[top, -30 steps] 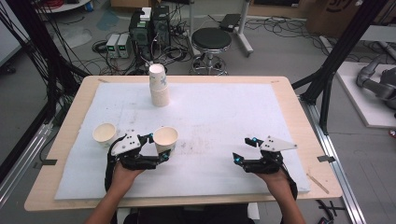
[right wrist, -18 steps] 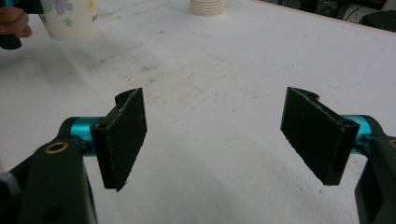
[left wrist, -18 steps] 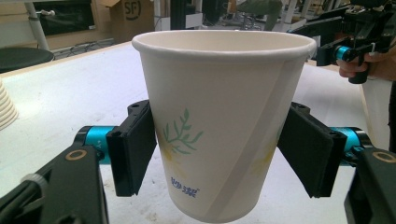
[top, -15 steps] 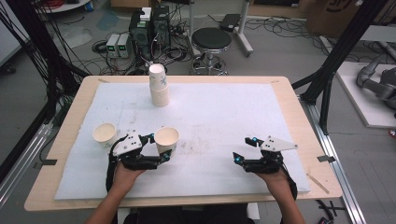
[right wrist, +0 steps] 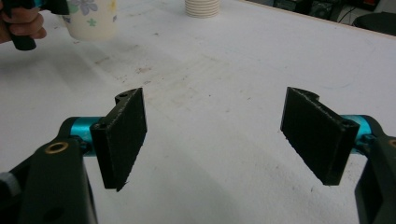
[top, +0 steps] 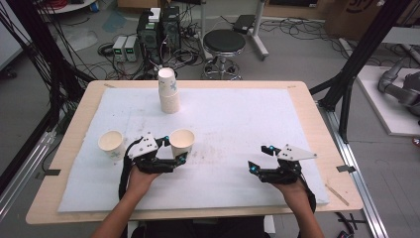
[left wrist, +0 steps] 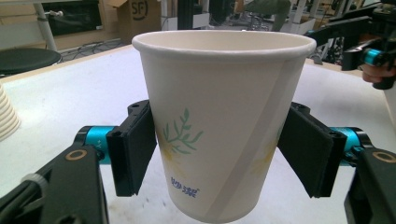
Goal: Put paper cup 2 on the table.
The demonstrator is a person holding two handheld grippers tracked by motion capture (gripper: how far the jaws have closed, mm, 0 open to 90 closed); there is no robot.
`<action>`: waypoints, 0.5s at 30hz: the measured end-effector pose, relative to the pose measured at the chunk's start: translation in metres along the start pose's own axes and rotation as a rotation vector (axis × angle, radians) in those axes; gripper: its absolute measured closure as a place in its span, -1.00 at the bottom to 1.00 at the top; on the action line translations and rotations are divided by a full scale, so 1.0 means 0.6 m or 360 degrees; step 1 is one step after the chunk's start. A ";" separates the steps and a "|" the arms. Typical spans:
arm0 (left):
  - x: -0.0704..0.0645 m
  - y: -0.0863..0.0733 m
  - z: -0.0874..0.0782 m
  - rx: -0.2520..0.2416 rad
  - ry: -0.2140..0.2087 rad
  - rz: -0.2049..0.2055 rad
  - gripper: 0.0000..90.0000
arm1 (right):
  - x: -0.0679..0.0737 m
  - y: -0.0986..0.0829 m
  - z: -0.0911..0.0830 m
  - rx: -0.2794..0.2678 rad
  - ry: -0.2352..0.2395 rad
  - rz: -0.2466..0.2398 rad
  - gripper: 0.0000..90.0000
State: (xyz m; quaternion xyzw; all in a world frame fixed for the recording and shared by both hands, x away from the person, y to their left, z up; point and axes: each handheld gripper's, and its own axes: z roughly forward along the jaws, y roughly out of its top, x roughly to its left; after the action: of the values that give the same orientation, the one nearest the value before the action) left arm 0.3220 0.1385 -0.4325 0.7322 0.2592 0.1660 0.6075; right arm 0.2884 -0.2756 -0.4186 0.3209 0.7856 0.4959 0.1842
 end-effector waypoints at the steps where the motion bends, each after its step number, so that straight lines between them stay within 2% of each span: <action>1: 0.001 0.001 0.006 -0.0019 0.0000 -0.0016 -0.34 | -0.001 0.000 -0.001 -0.0002 -0.0006 -0.0005 -0.49; 3: 0.003 0.003 0.019 -0.0026 -0.0002 -0.0046 -0.34 | -0.002 0.001 -0.004 -0.0009 -0.0010 0.0001 -0.49; 15: -0.002 0.006 0.096 0.0015 0.0005 -0.0081 -0.35 | -0.003 -0.002 -0.010 -0.0006 -0.0012 0.0002 -0.48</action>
State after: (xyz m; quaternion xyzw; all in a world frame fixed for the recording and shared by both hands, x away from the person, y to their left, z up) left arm 0.3539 0.0910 -0.4410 0.7280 0.2794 0.1504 0.6078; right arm 0.2859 -0.2813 -0.4169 0.3228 0.7838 0.4963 0.1874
